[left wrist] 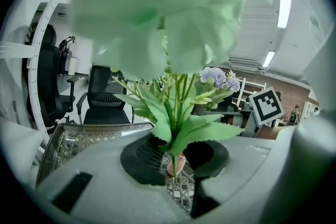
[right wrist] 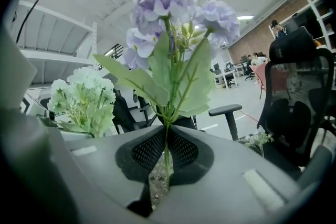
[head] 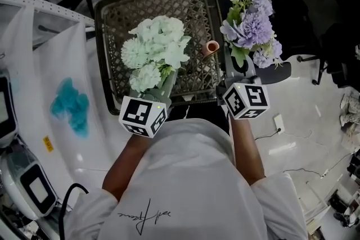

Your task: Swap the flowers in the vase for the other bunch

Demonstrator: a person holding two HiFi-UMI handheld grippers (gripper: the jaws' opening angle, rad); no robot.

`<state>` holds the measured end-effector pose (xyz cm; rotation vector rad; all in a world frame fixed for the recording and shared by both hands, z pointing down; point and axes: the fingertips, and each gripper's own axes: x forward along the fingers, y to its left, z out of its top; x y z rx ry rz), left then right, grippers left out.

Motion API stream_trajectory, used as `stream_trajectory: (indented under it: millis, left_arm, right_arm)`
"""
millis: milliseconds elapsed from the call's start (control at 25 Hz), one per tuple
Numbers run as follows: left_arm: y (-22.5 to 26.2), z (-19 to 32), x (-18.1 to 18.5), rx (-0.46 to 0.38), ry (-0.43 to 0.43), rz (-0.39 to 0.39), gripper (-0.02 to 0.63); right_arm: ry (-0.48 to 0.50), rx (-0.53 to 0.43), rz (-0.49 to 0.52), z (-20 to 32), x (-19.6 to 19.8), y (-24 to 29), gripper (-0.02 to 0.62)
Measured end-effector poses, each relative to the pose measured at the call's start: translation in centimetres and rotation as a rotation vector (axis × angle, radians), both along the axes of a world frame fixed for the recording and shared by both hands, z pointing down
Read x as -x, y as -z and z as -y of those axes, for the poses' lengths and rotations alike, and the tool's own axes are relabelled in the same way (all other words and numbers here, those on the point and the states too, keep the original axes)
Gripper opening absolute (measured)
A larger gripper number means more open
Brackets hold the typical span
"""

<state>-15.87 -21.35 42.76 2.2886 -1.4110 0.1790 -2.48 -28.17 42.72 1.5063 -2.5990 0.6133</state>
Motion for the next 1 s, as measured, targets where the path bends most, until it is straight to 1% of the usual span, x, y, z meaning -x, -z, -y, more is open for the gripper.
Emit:
stream_trajectory:
  millis: [440,680,1000]
  left_arm:
    - [-0.5,0.0,0.2,0.016,0.025,0.006,0.081]
    - [-1.1,0.8,0.7,0.037,0.049,0.018,0.081]
    - [-1.7,0.7,1.1,0.058,0.069,0.027,0.083]
  right_arm:
    - [-0.005,0.005,0.0,1.1,-0.9,-0.7,0.021]
    - [-0.009,0.026,-0.002,2.4,-1.4,-1.7,0.021]
    - [-0.008,0.056,0.009,2.9,-1.7,-2.9,0.021]
